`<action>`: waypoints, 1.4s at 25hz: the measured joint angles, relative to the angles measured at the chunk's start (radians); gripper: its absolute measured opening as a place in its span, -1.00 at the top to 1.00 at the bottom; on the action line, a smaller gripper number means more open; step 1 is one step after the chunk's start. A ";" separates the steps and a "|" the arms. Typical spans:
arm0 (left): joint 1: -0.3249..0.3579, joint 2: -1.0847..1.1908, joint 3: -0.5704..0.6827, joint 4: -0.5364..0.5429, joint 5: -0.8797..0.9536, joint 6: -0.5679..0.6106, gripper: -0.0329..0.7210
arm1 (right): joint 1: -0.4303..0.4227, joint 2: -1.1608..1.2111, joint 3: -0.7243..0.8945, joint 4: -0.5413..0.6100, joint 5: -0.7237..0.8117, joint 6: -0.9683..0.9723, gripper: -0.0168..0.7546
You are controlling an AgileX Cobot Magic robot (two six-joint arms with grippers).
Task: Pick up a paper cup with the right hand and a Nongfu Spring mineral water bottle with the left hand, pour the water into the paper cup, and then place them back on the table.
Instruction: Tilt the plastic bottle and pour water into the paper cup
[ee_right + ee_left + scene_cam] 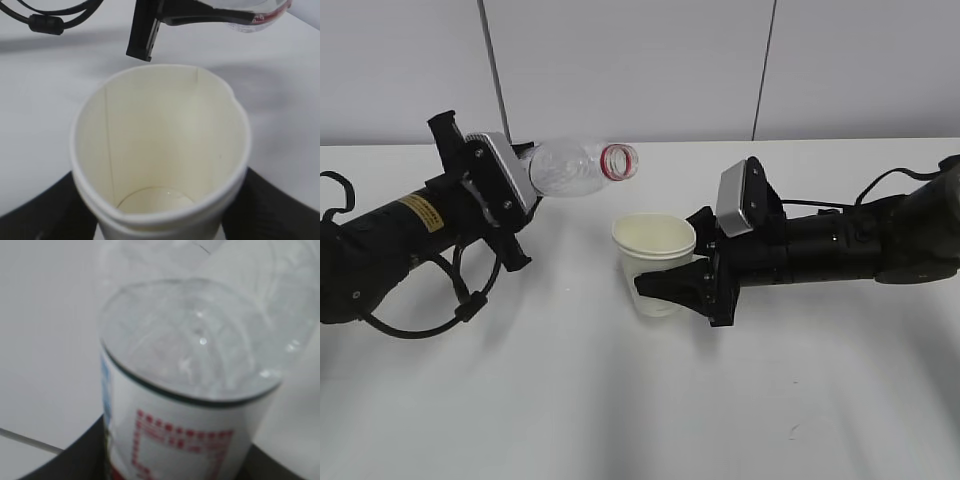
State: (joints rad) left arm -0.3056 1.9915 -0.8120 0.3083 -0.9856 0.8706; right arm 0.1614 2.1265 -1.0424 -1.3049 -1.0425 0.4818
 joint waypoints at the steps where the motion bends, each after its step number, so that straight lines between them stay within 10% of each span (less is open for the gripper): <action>1: 0.000 0.000 0.000 -0.001 0.000 0.010 0.08 | 0.000 0.000 0.000 0.002 0.002 0.000 -0.30; 35: 0.000 0.000 0.000 -0.046 -0.027 0.282 0.08 | 0.030 -0.037 -0.004 -0.001 0.061 0.036 -0.30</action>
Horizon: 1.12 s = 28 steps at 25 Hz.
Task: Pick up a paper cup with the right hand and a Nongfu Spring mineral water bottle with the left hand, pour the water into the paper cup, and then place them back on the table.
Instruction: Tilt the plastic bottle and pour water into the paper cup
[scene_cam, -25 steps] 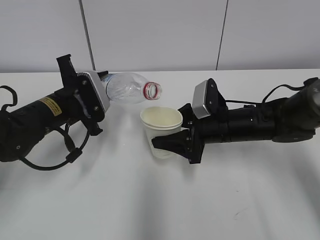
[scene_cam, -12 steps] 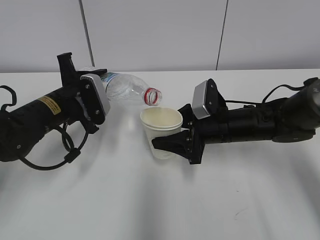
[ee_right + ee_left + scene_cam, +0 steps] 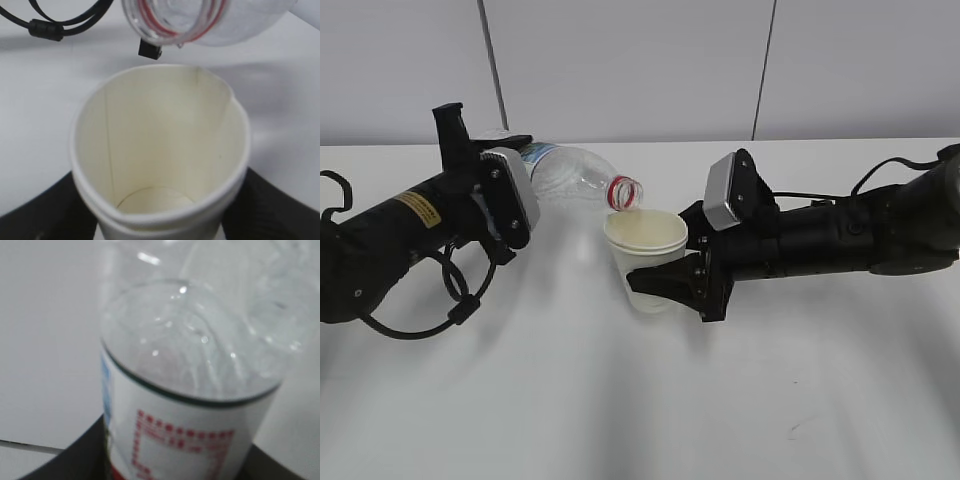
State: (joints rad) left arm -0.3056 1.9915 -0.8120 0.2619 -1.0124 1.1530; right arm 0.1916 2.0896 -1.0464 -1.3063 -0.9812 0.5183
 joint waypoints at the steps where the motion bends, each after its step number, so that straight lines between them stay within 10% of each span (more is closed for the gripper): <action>1: 0.000 0.000 0.000 -0.003 -0.002 0.012 0.08 | 0.000 0.000 0.000 0.000 0.003 0.004 -0.30; 28: 0.000 0.000 0.000 -0.019 -0.026 0.150 0.08 | 0.000 0.000 0.000 -0.036 0.011 0.025 -0.30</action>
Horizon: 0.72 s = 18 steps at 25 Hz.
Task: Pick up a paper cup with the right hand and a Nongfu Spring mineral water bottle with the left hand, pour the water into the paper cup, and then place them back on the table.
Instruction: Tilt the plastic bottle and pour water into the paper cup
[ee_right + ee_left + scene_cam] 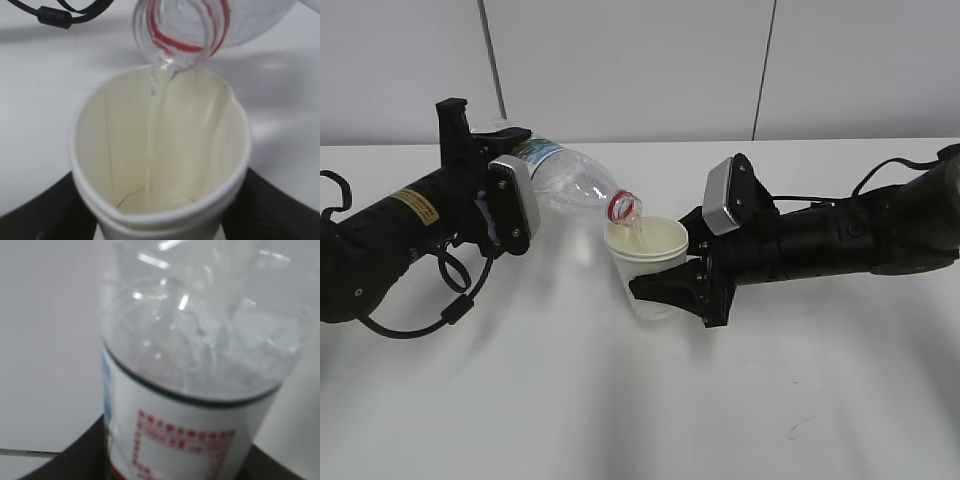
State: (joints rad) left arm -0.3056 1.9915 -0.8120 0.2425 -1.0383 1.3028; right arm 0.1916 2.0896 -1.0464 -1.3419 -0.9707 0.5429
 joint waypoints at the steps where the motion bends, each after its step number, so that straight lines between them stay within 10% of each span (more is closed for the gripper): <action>1: 0.000 0.000 0.000 0.000 0.000 0.002 0.08 | 0.000 0.000 0.000 0.000 0.001 0.002 -0.30; 18: 0.000 0.000 0.000 -0.017 -0.038 0.020 0.09 | 0.000 0.000 0.000 -0.045 0.029 0.012 -0.30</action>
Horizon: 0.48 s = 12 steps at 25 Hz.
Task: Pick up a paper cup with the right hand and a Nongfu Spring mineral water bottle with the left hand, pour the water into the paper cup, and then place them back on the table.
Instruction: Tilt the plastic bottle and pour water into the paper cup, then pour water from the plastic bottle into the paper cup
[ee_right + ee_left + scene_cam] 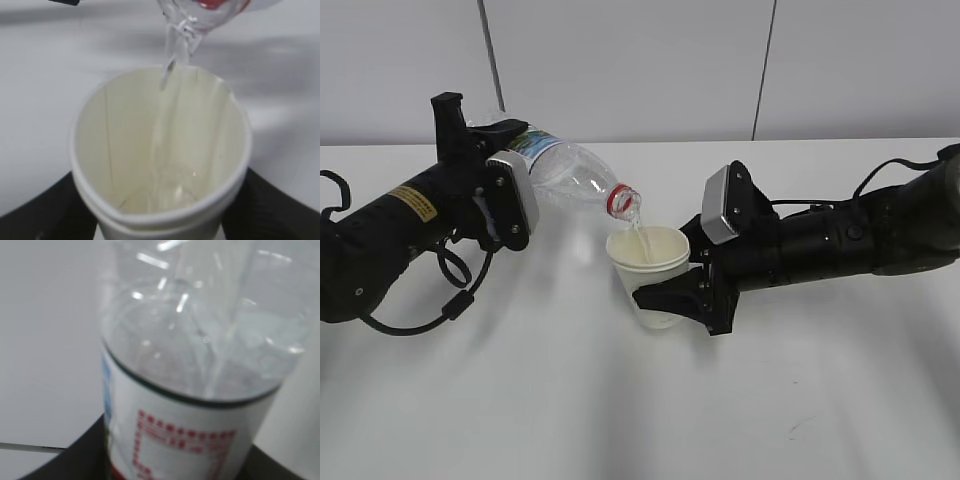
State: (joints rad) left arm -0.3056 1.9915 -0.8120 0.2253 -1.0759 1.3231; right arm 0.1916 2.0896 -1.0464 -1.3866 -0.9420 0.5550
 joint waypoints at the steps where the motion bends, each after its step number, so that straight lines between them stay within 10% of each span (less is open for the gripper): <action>1: 0.000 0.000 0.000 0.000 0.000 0.000 0.09 | 0.000 0.000 0.000 0.000 -0.002 0.000 -0.30; 12: 0.000 0.000 0.000 0.000 -0.009 0.010 0.09 | 0.000 0.000 0.000 -0.007 -0.006 0.004 -0.30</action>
State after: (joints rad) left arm -0.3056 1.9915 -0.8120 0.2253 -1.0846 1.3329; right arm 0.1916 2.0896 -1.0464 -1.3937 -0.9481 0.5591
